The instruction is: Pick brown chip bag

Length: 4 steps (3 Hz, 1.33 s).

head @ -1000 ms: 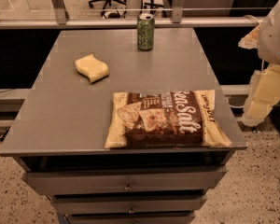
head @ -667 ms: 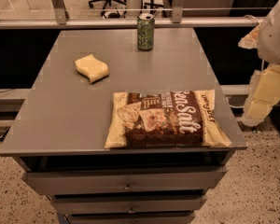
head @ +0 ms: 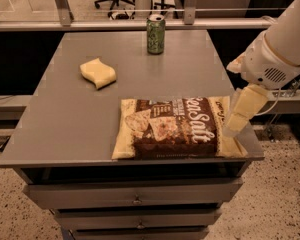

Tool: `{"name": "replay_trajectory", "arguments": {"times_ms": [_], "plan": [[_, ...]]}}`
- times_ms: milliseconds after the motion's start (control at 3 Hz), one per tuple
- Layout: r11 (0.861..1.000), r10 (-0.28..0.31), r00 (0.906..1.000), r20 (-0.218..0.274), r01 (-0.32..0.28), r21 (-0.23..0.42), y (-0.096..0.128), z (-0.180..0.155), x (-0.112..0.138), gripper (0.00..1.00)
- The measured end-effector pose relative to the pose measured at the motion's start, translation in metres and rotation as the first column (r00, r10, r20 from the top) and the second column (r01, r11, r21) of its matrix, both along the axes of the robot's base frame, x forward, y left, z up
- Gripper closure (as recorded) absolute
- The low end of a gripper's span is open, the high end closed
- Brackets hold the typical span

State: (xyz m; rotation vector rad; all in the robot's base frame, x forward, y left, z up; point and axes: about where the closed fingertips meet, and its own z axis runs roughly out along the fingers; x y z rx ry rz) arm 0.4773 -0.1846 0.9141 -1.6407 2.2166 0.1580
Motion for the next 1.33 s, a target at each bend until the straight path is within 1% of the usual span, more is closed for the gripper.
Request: {"name": "replay_trajectory", "arguments": {"times_ms": [333,667,1000,1333], "plan": [[0.995,0.001,0.9989,-0.046,0.003,0.097,0.024,-0.029,0.009,0.00],[0.987,0.002,0.9949,-0.101,0.014,0.160,0.040,-0.047,0.011,0.09],[0.979,0.000,0.9892,-0.147,0.029,0.200,0.046,-0.057,0.009,0.32],[0.975,-0.001,0.9866,-0.163,0.038,0.221,0.048,-0.058,0.009,0.55]]}}
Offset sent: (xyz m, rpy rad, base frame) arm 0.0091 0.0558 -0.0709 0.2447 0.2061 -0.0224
